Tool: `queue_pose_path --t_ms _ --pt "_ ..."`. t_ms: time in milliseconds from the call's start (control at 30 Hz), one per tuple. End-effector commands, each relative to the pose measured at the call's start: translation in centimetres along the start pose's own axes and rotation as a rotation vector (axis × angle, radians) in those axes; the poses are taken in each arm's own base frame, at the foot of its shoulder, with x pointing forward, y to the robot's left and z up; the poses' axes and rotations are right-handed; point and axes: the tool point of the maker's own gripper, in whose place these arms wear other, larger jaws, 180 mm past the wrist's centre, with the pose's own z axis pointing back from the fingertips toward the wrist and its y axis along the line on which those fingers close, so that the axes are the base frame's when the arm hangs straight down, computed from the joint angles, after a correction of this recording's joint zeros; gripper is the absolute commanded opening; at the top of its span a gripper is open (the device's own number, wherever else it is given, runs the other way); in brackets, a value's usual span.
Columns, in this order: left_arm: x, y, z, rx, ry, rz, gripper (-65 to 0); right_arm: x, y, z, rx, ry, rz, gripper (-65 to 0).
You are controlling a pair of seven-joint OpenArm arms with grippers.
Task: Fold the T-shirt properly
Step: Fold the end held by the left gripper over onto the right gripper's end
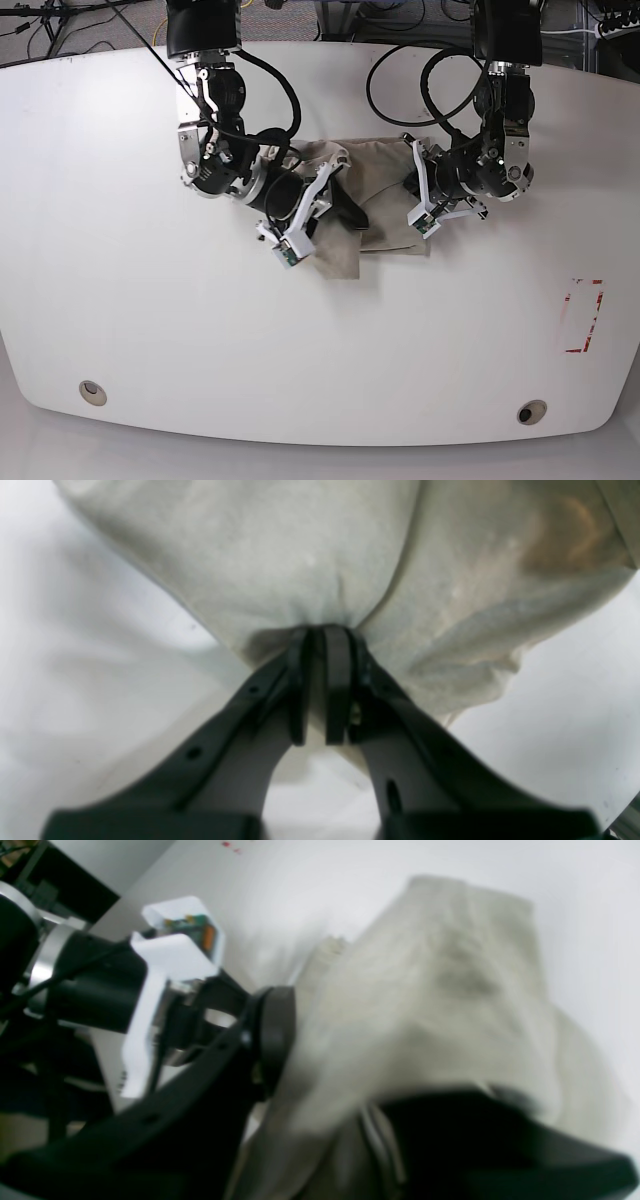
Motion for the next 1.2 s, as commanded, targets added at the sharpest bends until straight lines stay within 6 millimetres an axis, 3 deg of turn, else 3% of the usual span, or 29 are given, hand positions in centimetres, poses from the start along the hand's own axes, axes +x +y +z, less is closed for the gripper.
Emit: queue_pose_path --t_ms 0,167,300,433,700,833,1000,1167 --pt "-1.8 0.0 -0.1 0.009 0.083 -0.014 -61.2 2.3 0.9 -1.0 0.035 -0.057 0.001 -38.0" --pt "-1.7 0.0 -0.1 0.008 0.08 -0.013 -58.5 2.3 2.2 -2.9 0.036 -0.017 -0.036 -19.3" --pt "-1.4 0.0 0.1 0.013 0.071 -0.017 -52.2 2.9 3.4 -3.3 0.045 -0.017 -0.027 -11.3" --pt "-0.1 0.2 0.8 0.033 0.025 -0.015 -46.3 4.3 4.1 -2.6 0.049 -0.054 0.003 -11.4" --pt "2.9 1.1 3.1 0.03 -0.134 0.054 -35.4 5.8 3.4 0.3 0.016 -0.086 0.107 -11.9" --pt "4.8 1.8 4.8 0.025 -0.232 0.083 -29.9 5.7 1.9 1.6 -0.029 -0.086 0.114 -11.9" --pt "6.5 3.0 7.6 0.048 -0.357 0.117 -28.3 4.2 0.4 2.7 -0.077 -0.07 0.072 -11.9" --pt "7.0 6.4 13.1 0.141 -0.498 0.141 -28.3 3.0 0.9 3.2 -0.079 -0.059 0.044 -11.9"
